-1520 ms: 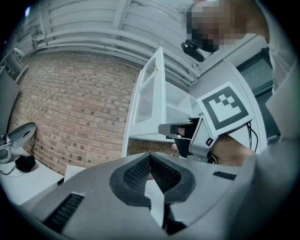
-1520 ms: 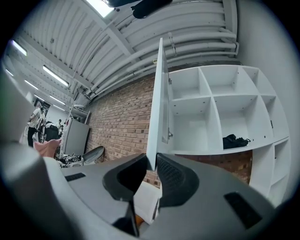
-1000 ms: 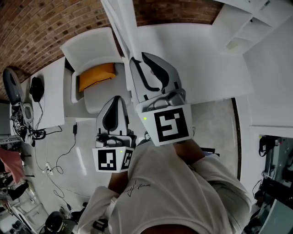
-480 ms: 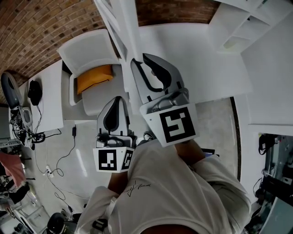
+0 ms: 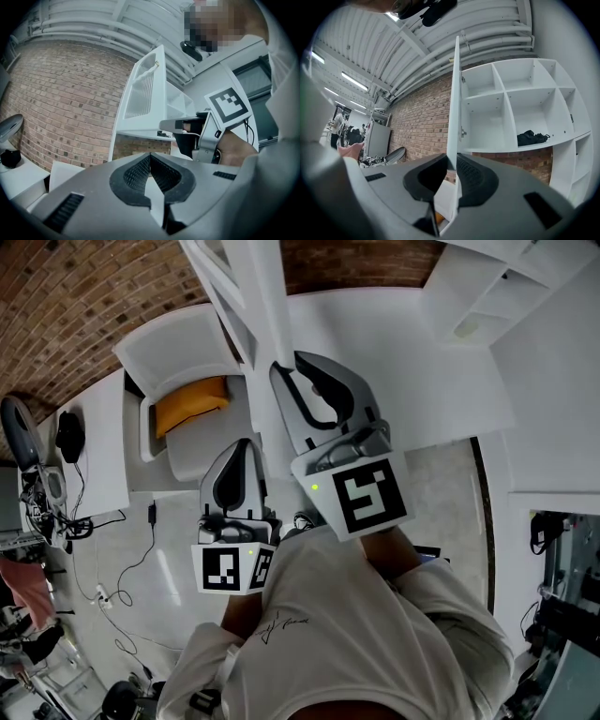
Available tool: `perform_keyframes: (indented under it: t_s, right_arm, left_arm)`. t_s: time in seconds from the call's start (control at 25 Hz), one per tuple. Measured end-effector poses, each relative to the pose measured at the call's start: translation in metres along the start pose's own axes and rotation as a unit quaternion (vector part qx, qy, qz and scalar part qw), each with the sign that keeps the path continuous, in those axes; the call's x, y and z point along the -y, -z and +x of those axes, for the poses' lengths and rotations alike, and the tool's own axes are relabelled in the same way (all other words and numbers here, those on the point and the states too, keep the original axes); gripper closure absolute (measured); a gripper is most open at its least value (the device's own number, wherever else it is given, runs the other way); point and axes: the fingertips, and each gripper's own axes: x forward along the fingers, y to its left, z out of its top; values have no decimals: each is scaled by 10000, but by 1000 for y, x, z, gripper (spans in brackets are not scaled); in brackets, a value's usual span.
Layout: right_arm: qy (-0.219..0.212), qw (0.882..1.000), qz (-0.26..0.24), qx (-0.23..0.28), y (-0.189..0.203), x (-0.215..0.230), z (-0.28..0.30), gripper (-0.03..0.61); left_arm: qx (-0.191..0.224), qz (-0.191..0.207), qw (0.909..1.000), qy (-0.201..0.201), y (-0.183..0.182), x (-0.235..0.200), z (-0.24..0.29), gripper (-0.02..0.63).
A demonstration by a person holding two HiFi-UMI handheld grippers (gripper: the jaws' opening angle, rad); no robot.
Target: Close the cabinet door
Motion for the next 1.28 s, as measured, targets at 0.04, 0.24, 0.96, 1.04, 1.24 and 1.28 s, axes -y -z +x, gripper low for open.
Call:
perform_keyframes:
  t_s: [0.04,0.24,0.96,1.04,1.24,1.28]
  right_arm:
    - [-16,10000,13,2,0,1,0,509]
    - [-43,10000,51,25,-1,8,-1,509]
    - [-415,9990,146,15,1,20,-2,509]
    - [-407,9990,163,-1,1,23,-2,509]
    - [-364,9991,195,-8,2,34,-2,511]
    - [-365,9991,203,-9,2,35,-2,511]
  left_arm:
    - [-4,-1,10000,10,1,1,1,597]
    - [-19,1,10000,57,1,4,8,597]
    - [-54,-128,9994,315,6,10,34,597]
    - [-59,-136,9994,324,6,11,36,597]
    - [-72,-154,9991,379,9,14,44,597]
    - [-78,-157,9991,394,9,14,45,597]
